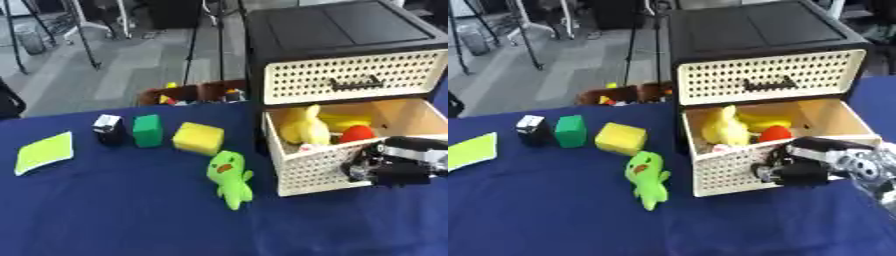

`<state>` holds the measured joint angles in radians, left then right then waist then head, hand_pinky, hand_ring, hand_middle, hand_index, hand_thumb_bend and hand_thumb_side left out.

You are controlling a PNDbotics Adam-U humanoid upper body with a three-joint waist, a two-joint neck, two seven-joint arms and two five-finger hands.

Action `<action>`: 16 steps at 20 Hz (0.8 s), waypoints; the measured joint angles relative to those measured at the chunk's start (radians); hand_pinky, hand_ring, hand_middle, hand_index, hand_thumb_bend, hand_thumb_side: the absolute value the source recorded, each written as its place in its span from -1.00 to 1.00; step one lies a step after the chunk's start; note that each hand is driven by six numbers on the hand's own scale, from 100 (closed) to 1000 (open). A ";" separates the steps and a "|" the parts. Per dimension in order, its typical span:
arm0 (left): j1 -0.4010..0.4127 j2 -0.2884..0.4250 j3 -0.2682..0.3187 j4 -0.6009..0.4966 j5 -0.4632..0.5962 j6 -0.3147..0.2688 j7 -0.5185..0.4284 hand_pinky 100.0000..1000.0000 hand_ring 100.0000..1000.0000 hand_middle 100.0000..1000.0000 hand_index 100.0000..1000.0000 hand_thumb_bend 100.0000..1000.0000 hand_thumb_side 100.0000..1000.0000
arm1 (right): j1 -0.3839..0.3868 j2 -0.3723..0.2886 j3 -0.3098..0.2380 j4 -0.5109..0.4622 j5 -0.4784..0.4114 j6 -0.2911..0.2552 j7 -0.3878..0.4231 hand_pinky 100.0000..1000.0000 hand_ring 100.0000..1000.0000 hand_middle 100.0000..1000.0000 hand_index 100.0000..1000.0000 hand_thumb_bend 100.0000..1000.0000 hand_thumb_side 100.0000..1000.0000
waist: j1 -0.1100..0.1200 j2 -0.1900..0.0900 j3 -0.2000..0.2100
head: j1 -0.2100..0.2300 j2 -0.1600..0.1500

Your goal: Pick up objects from table and place into drawer.

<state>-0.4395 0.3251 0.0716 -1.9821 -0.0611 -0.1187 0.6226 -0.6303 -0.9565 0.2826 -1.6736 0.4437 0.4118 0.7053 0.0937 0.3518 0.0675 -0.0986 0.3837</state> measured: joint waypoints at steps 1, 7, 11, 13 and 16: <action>0.000 0.000 0.000 0.000 0.001 0.000 0.000 -0.08 0.19 0.17 0.61 -0.25 0.96 | -0.005 0.003 0.000 0.009 0.002 -0.002 -0.001 -0.06 0.44 0.53 0.60 -0.72 0.89 | 0.000 0.000 0.001 | 0.000 0.000; 0.000 0.000 0.000 0.000 0.006 -0.003 -0.005 -0.08 0.18 0.17 0.61 -0.26 0.96 | -0.032 0.019 0.004 0.047 0.002 -0.016 -0.002 -0.08 0.42 0.50 0.58 -0.72 0.89 | 0.002 0.005 0.009 | -0.001 0.000; 0.000 -0.001 0.000 0.000 0.008 -0.004 -0.009 -0.07 0.18 0.17 0.61 -0.26 0.96 | -0.037 0.019 0.006 0.043 -0.003 -0.022 0.010 -0.10 0.36 0.43 0.55 -0.72 0.89 | 0.003 0.006 0.009 | -0.001 0.000; 0.000 -0.001 0.000 0.000 0.009 -0.005 -0.010 -0.07 0.18 0.17 0.61 -0.26 0.96 | -0.032 0.019 0.003 0.026 -0.006 -0.021 0.018 -0.09 0.38 0.44 0.56 -0.72 0.90 | 0.003 0.007 0.009 | 0.000 0.000; -0.001 -0.001 0.000 0.000 0.010 -0.006 -0.012 -0.07 0.18 0.17 0.61 -0.27 0.96 | -0.028 0.019 0.001 0.001 -0.006 -0.015 0.025 -0.08 0.41 0.47 0.56 -0.72 0.90 | 0.003 0.008 0.008 | 0.001 0.000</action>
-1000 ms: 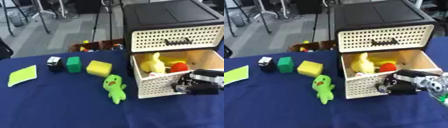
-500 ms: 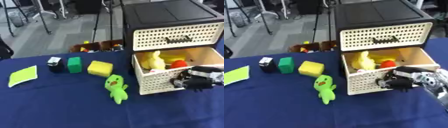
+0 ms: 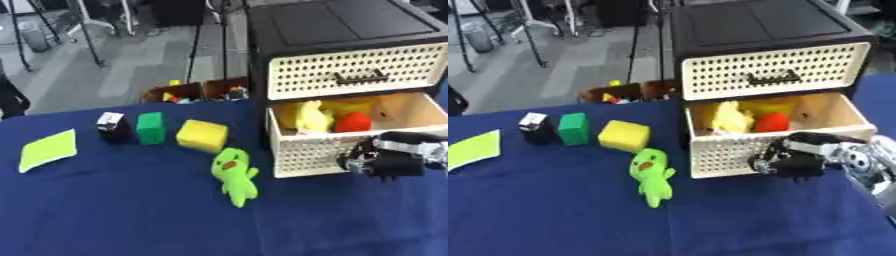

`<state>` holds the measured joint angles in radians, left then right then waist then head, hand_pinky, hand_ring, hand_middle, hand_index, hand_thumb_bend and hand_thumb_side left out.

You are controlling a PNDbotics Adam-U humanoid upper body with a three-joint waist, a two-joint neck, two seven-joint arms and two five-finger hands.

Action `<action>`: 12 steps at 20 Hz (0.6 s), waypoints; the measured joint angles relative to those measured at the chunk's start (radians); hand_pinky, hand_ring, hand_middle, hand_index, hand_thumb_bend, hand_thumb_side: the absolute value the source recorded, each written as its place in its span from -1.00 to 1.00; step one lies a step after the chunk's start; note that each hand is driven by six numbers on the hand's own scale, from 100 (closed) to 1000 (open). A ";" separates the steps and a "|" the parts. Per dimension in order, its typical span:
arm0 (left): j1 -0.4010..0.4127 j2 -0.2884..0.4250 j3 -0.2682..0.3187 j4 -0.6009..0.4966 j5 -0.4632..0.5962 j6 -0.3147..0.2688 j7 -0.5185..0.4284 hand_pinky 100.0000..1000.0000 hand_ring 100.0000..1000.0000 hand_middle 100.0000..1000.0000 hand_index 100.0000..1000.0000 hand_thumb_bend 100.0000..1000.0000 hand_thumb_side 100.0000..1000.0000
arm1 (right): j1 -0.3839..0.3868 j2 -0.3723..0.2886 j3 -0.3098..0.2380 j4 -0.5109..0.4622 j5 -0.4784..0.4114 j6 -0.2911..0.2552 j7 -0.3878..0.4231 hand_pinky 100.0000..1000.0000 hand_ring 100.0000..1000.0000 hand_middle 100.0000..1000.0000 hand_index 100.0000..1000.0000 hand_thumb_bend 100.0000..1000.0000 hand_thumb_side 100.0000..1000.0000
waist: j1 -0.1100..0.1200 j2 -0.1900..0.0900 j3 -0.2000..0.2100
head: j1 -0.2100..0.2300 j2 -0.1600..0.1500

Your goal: Pick up objects from table and place into drawer.

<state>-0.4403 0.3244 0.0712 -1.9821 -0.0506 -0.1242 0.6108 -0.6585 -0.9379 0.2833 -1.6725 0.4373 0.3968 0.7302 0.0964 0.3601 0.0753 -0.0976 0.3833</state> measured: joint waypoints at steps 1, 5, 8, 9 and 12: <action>0.000 0.000 0.000 0.000 0.001 0.000 -0.001 -0.07 0.18 0.17 0.61 -0.27 0.96 | 0.000 0.000 0.000 -0.003 0.001 0.002 0.001 -0.07 0.42 0.48 0.56 -0.72 0.91 | 0.000 0.001 -0.001 | 0.000 0.000; 0.000 -0.008 -0.001 0.000 0.005 0.000 -0.006 -0.07 0.19 0.17 0.61 -0.27 0.96 | -0.015 0.007 0.005 0.014 0.014 0.007 -0.002 -0.04 0.44 0.52 0.57 -0.72 0.91 | 0.000 0.001 -0.001 | -0.001 -0.001; 0.000 -0.008 -0.001 0.000 0.005 -0.001 -0.008 -0.07 0.19 0.17 0.61 -0.28 0.96 | -0.041 0.024 0.007 0.055 0.025 0.004 -0.005 -0.04 0.45 0.53 0.58 -0.72 0.92 | 0.000 0.001 0.000 | -0.002 -0.008; 0.000 -0.008 -0.001 0.000 0.006 0.000 -0.009 -0.07 0.19 0.17 0.61 -0.28 0.96 | -0.050 0.031 0.007 0.069 0.028 0.002 -0.007 -0.04 0.45 0.53 0.58 -0.72 0.92 | 0.000 0.001 0.000 | -0.002 -0.008; 0.001 -0.008 -0.001 0.000 0.006 0.000 -0.009 -0.07 0.19 0.17 0.61 -0.28 0.96 | -0.073 0.046 0.007 0.106 0.041 -0.006 -0.015 -0.03 0.47 0.56 0.59 -0.74 0.94 | 0.000 0.000 0.001 | -0.002 -0.008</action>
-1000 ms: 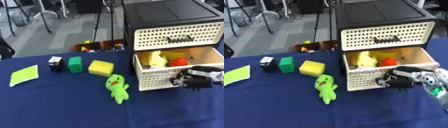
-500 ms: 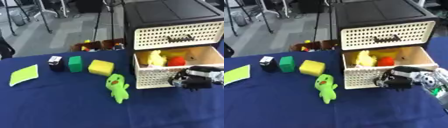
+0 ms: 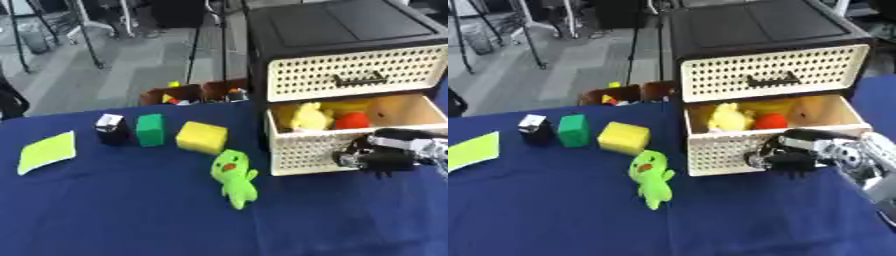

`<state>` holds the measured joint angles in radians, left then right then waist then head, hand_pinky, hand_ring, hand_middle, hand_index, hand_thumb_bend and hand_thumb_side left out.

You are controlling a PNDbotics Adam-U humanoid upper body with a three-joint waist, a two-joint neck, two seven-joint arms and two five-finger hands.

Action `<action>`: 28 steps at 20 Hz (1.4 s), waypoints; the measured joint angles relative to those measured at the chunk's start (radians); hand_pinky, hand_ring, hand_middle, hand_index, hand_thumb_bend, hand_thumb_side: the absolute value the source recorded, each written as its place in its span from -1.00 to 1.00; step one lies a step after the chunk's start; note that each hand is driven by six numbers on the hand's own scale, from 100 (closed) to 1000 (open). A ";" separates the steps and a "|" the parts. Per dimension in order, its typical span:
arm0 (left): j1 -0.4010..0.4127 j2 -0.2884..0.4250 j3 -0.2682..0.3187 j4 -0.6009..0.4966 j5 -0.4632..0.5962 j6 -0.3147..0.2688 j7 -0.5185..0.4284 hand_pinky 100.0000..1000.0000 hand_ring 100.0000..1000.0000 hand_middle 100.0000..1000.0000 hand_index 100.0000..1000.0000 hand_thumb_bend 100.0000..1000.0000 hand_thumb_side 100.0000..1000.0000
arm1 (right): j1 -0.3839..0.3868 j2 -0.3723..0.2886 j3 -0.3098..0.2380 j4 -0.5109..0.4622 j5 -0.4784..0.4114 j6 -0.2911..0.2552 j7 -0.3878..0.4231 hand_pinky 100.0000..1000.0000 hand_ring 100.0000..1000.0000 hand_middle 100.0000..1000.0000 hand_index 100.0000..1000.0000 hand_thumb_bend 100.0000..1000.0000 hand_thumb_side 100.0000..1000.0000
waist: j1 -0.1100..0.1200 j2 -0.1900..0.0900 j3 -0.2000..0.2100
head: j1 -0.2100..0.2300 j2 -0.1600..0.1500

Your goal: Pick up objects from table and place into drawer.

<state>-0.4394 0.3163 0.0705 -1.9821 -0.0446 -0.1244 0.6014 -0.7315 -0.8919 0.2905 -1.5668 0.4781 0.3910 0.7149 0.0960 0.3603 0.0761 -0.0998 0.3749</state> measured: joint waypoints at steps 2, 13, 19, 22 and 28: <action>0.001 0.000 0.000 0.000 0.000 0.001 -0.001 -0.07 0.18 0.17 0.61 -0.28 0.96 | -0.011 0.008 0.000 0.021 0.016 -0.006 -0.005 -0.03 0.47 0.56 0.59 -0.74 0.94 | 0.000 -0.001 0.000 | -0.001 0.000; 0.007 0.000 0.000 0.000 0.008 0.000 -0.009 -0.08 0.18 0.17 0.61 -0.30 0.97 | -0.065 0.042 -0.002 0.119 0.063 -0.035 -0.028 -0.01 0.50 0.60 0.60 -0.74 0.94 | 0.001 0.000 0.009 | -0.007 -0.013; 0.008 -0.001 -0.001 0.000 0.009 0.000 -0.013 -0.08 0.18 0.17 0.61 -0.30 0.98 | -0.091 0.058 -0.007 0.162 0.084 -0.054 -0.045 0.00 0.51 0.61 0.62 -0.74 0.96 | 0.001 0.004 0.015 | -0.010 -0.018; 0.008 -0.002 -0.003 0.000 0.010 0.000 -0.016 -0.08 0.18 0.17 0.61 -0.31 0.98 | -0.104 0.063 -0.007 0.181 0.096 -0.061 -0.052 0.00 0.52 0.63 0.63 -0.74 0.96 | 0.001 0.005 0.018 | -0.014 -0.023; 0.008 -0.009 -0.006 0.000 0.016 0.001 -0.020 -0.08 0.18 0.17 0.61 -0.31 0.98 | -0.125 0.078 -0.014 0.224 0.125 -0.077 -0.068 0.01 0.53 0.64 0.64 -0.73 0.96 | 0.001 0.006 0.027 | -0.018 -0.035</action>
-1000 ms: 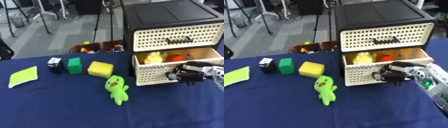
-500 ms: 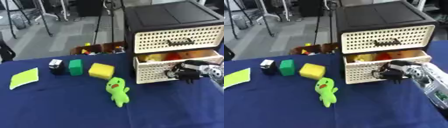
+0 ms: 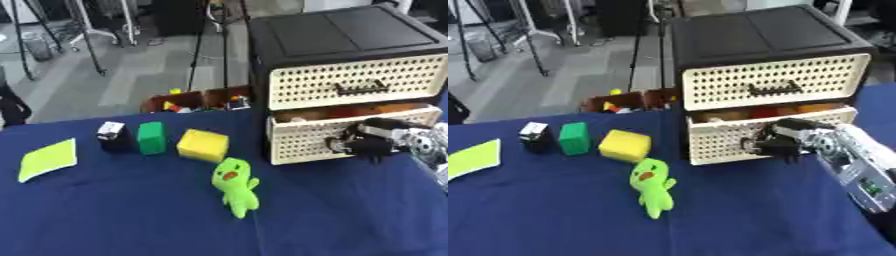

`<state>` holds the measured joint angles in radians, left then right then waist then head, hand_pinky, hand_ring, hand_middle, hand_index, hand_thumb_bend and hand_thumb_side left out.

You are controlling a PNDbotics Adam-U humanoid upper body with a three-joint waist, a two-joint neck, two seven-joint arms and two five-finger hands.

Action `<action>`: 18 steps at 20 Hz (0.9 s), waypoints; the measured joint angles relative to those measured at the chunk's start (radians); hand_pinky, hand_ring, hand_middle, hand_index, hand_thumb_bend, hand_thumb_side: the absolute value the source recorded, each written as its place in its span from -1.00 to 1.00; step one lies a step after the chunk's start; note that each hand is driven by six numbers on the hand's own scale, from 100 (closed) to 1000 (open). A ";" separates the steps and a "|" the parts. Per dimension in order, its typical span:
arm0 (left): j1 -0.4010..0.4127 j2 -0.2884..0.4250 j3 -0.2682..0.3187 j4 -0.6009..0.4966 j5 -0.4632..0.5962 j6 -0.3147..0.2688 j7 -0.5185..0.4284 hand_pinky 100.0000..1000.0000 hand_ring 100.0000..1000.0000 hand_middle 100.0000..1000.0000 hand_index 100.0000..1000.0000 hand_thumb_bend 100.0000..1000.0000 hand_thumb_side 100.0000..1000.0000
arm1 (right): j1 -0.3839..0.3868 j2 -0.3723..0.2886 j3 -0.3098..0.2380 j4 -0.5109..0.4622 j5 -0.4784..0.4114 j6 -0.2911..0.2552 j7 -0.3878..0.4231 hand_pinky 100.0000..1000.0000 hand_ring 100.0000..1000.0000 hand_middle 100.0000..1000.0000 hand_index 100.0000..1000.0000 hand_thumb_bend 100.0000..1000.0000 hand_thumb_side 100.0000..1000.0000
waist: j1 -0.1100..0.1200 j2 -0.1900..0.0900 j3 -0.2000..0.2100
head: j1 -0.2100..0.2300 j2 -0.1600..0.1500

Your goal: Pick up objects from table and place into drawer.

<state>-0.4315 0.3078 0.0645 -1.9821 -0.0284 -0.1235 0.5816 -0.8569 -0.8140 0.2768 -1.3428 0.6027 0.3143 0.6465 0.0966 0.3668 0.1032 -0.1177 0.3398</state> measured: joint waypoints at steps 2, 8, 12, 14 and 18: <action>0.000 0.000 0.000 0.000 0.001 -0.001 -0.001 -0.08 0.18 0.18 0.61 -0.31 0.98 | -0.007 0.001 -0.001 0.012 0.004 -0.006 -0.007 0.02 0.54 0.66 0.66 -0.73 0.97 | 0.000 0.000 0.002 | -0.002 0.000; 0.000 0.000 0.000 0.000 0.002 -0.003 -0.004 -0.08 0.18 0.18 0.61 -0.32 0.98 | -0.020 0.008 -0.002 0.039 0.022 -0.021 -0.021 0.03 0.56 0.68 0.69 -0.72 0.98 | -0.001 0.000 0.009 | -0.003 -0.004; 0.000 0.000 0.000 0.000 0.002 -0.003 -0.005 -0.08 0.18 0.18 0.61 -0.32 0.98 | -0.024 0.012 -0.005 0.052 0.030 -0.029 -0.029 0.04 0.56 0.69 0.72 -0.72 0.98 | -0.001 0.001 0.016 | -0.003 -0.008; 0.000 0.000 0.000 0.000 0.003 -0.002 -0.007 -0.08 0.18 0.18 0.61 -0.32 0.98 | -0.024 0.014 -0.006 0.055 0.031 -0.032 -0.031 0.04 0.56 0.68 0.74 -0.71 0.97 | -0.001 0.001 0.016 | -0.004 -0.008; 0.000 0.000 0.000 0.000 0.004 -0.001 -0.008 -0.08 0.18 0.18 0.61 -0.33 0.98 | -0.026 0.015 -0.006 0.055 0.026 -0.037 -0.027 0.04 0.55 0.68 0.74 -0.72 0.97 | -0.002 0.001 0.014 | -0.005 -0.008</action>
<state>-0.4316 0.3074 0.0645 -1.9821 -0.0248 -0.1248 0.5737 -0.8829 -0.7993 0.2709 -1.2877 0.6291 0.2776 0.6197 0.0946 0.3678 0.1176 -0.1225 0.3317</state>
